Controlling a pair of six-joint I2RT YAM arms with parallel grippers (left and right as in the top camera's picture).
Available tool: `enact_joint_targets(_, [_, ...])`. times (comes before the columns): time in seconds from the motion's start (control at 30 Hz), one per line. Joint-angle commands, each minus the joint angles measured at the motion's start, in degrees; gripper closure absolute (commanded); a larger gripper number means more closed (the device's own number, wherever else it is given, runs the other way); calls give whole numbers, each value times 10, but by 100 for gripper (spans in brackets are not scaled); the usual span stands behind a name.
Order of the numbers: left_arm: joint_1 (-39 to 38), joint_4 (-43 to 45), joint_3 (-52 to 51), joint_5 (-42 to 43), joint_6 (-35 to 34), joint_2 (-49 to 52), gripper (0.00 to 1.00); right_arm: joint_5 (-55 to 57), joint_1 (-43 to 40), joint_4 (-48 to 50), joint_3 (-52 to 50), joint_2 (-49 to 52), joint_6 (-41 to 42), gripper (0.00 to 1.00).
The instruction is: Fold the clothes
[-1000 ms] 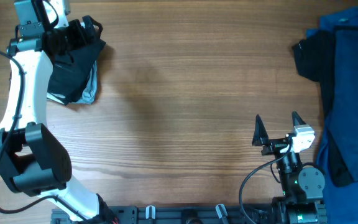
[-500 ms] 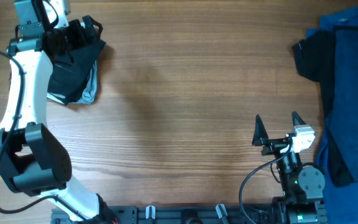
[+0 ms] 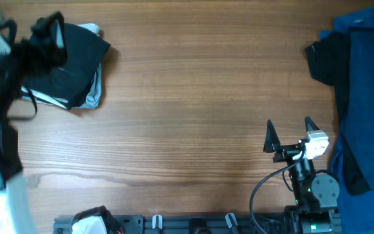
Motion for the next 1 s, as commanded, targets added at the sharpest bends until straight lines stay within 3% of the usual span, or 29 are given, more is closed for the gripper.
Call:
enact_joint_targets(0.0, [-21, -38, 1, 3, -3, -82, 0, -9, 2, 2, -1, -2, -10, 1])
enact_joint_targets(0.1, [-40, -89, -9, 3, -3, -150, 0, -9, 2, 2, -1, -2, -10, 0])
enact_joint_targets(0.2, [-60, -71, -97, 3, -3, -213, 0, -9, 2, 2, -1, -2, -10, 0])
enact_joint_targets(0.47, [-73, 236, -536, -14, -3, -358, 0, -9, 2, 2, -1, -2, -10, 0])
enact_joint_targets(0.63, [-73, 432, -721, -18, -3, -416, 0, -9, 2, 2, -1, -2, -10, 0])
enact_joint_targets(0.8, [-121, 465, -806, -107, -3, -477, 0, -9, 2, 2, -1, -2, -10, 0])
enact_joint_targets(0.97, [-129, 466, -848, -128, -3, -481, 0, -9, 2, 2, -1, -2, -10, 1])
